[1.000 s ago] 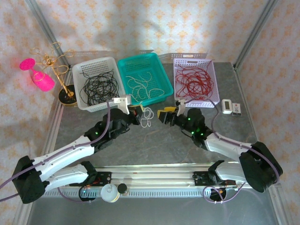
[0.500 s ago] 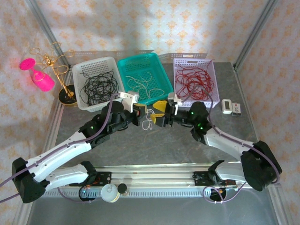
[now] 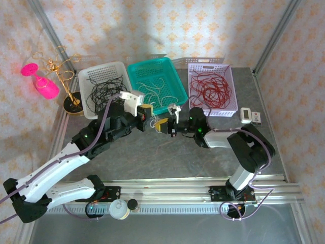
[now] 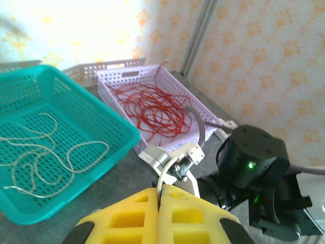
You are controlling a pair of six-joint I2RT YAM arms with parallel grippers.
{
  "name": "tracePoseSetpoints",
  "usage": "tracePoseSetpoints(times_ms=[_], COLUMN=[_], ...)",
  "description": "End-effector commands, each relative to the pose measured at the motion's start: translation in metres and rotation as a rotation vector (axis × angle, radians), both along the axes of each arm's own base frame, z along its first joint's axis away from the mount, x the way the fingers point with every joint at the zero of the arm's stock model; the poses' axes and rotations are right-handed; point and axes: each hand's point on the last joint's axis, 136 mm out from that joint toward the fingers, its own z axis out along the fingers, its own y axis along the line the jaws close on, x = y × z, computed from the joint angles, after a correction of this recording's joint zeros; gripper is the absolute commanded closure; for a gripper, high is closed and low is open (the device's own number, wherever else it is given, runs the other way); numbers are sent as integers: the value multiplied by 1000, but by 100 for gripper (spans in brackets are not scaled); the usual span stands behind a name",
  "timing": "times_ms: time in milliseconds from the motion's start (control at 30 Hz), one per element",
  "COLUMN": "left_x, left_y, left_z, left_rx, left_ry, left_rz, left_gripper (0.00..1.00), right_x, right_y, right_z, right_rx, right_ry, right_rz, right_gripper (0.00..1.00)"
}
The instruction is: Untangle the cables
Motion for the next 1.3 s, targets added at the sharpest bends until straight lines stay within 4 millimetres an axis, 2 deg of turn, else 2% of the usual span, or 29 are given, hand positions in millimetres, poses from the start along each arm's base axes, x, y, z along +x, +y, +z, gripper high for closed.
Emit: tracePoseSetpoints(times_ms=[0,133,267,300,333,467,600,700,800,867,967,1167,1267], left_x=[-3,-1,7,7,7,7,7,8,6,3,1,0,0], left_y=[21,30,55,59,61,62,65,72,81,86,89,59,51], left_z=[42,70,86,90,93,108,123,131,144,154,159,141,134], left_rx=[-8,-33,-29,-27,-26,-20,-38,-42,-48,-77,-128,-172,-184], left_ry=[-103,-162,-191,-201,-207,-232,-263,-284,-319,-355,-394,-426,-422], left_rz=[71,115,257,275,283,284,302,339,373,390,402,257,221], left_gripper=[100,100,100,100,100,100,100,100,100,100,100,100,100], right_x=[-6,-2,-4,-6,-9,-13,-6,6,16,10,6,6,12], right_y=[3,-4,-21,-26,-29,-41,-53,-67,-95,-103,-115,-144,-151], right_z=[12,-22,-46,-50,-54,-69,-83,-90,-102,-103,-99,-77,-59], right_rx=[64,-34,-111,-124,-136,-199,-256,-275,-238,-164,-59,271,307], right_ry=[8,72,126,134,142,184,229,306,487,583,694,902,819], right_rz=[9,-74,-173,-188,-195,-249,-341,-477,-687,-729,-797,-935,-966], right_gripper=[85,85,70,70,70,84,96,95,88,83,87,87,87])
